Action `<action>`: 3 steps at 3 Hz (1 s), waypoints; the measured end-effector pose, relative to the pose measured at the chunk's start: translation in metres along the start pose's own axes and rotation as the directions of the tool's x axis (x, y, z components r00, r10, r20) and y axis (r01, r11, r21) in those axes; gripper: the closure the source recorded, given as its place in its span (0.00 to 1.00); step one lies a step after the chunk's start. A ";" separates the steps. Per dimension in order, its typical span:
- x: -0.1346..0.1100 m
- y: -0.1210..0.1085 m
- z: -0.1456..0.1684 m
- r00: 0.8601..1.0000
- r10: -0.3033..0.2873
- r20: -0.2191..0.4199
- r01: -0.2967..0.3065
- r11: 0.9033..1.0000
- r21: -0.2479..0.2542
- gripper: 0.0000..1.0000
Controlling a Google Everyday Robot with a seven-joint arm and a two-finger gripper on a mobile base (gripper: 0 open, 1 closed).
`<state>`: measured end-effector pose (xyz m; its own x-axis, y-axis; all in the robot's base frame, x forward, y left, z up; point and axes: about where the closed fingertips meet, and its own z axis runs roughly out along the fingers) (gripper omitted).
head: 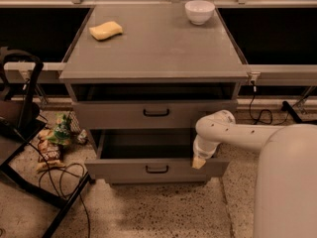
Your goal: Open middle drawer
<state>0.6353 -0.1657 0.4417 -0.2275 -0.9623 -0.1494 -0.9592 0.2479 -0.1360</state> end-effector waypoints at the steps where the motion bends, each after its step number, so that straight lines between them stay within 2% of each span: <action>1: 0.002 0.001 -0.002 1.000 0.000 0.000 0.000 1.000 -0.001 1.00; 3: 0.014 0.021 -0.009 1.000 0.005 -0.004 -0.005 0.999 -0.034 1.00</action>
Offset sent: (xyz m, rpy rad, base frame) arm -0.3419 -0.1596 0.0683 -0.0748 0.4405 -0.0794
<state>0.6106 -0.1751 0.4455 -0.2330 -0.9614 -0.1465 -0.9632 0.2489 -0.1014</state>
